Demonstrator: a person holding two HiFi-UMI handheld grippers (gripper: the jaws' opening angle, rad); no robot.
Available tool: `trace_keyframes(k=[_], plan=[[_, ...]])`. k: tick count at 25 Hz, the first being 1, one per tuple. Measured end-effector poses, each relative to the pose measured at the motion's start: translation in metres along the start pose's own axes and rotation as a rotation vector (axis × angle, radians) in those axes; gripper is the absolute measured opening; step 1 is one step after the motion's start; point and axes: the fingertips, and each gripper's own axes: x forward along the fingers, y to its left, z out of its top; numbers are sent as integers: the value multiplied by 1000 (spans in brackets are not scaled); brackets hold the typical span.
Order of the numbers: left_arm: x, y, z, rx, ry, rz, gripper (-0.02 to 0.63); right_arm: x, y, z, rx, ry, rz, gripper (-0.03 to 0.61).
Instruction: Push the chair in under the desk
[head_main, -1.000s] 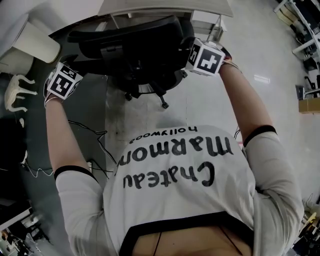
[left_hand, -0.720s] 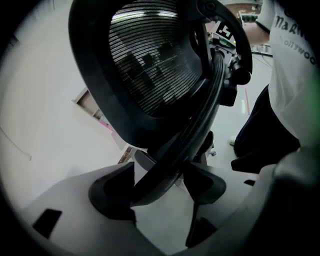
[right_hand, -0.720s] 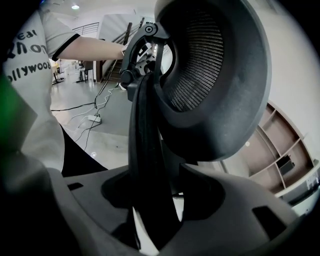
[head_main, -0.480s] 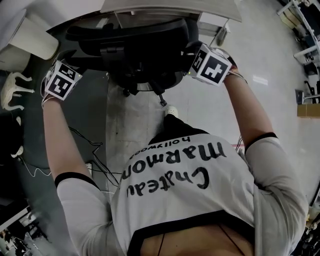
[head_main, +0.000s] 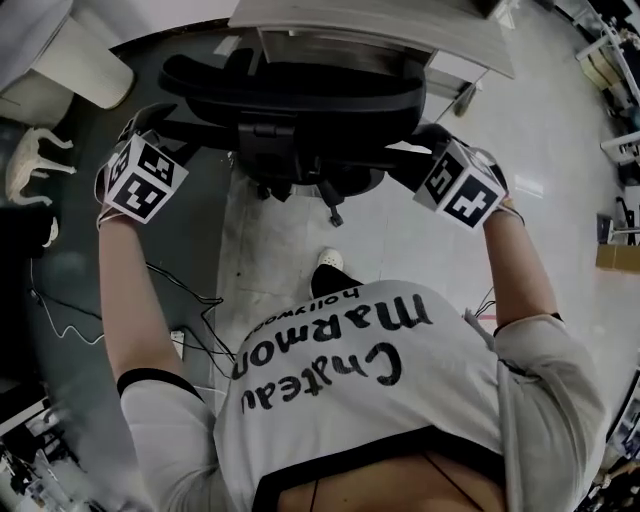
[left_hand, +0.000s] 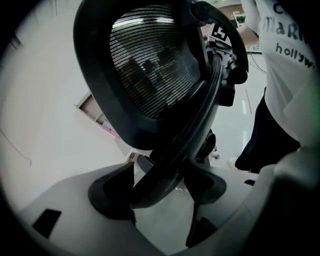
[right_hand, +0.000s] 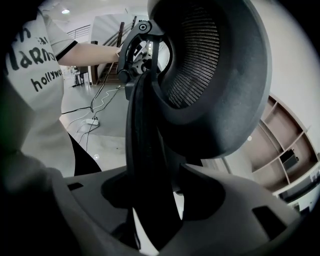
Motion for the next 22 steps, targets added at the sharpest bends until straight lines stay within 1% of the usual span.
trace_keyframes(k=[2,5,13,17,22], plan=[[2,2,1,7,-12,0,310,1,-1,-1,4,17,8,225],[3,-2,-2,18,-8,-25,310,3,5,-2,9,26,23,219],[8,3,-5,64,54,-97,311,3,12,2,5,35,24,201],[9,3,-10,76,49,-115,313,6,15,7,11,37,21,206],[11,13,-16,87,20,-102,313,10,12,17,20,41,10,207]])
